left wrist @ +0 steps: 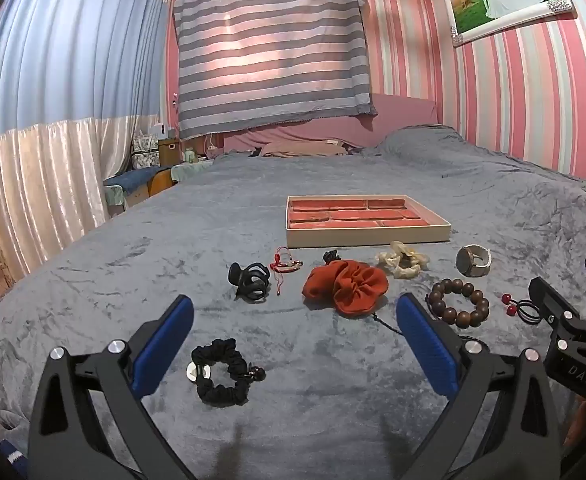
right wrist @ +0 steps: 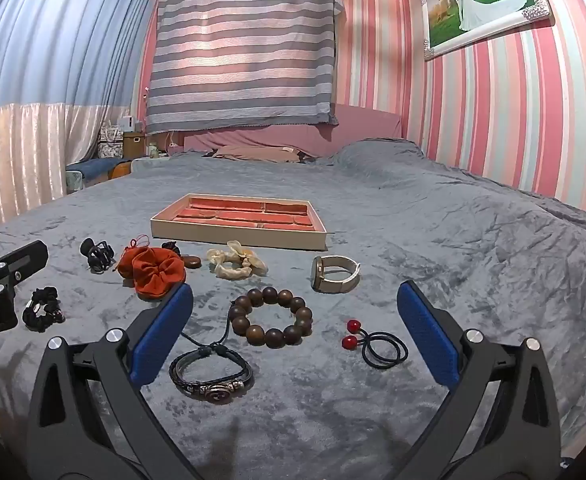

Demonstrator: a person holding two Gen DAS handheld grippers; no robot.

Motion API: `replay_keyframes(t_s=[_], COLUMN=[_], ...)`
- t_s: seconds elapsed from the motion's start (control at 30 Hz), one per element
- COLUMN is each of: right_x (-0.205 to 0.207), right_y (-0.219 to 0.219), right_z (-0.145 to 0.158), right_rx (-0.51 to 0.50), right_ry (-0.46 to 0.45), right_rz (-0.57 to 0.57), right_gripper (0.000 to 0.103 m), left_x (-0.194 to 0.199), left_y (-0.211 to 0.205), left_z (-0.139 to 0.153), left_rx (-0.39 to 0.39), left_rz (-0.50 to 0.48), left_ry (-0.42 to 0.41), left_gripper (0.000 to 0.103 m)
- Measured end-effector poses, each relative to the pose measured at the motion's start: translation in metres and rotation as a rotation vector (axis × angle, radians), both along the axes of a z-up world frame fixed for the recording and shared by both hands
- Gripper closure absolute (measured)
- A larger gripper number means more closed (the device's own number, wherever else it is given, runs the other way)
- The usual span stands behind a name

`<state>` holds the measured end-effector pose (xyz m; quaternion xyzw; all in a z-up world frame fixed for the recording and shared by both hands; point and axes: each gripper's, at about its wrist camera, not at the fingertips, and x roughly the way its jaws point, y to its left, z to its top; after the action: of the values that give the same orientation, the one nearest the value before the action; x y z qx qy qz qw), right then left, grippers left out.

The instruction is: Organize jewelry

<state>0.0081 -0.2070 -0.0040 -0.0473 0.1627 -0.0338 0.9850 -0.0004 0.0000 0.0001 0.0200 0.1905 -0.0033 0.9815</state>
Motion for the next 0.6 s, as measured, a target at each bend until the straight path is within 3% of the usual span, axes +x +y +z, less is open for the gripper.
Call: replay_keyframes(t_s=[0.6], right_x=[0.0009], right_y=[-0.0010], right_z=[-0.0011], right_rx=[0.007], right_ry=[0.005], right_rz=[0.001], right_gripper=[0.004], left_x=[0.0008], left_y=[0.0000], left_z=[-0.0009], left_rx=[-0.004], left_rz=[-0.001], left_ry=[0.010], left_gripper=[0.004])
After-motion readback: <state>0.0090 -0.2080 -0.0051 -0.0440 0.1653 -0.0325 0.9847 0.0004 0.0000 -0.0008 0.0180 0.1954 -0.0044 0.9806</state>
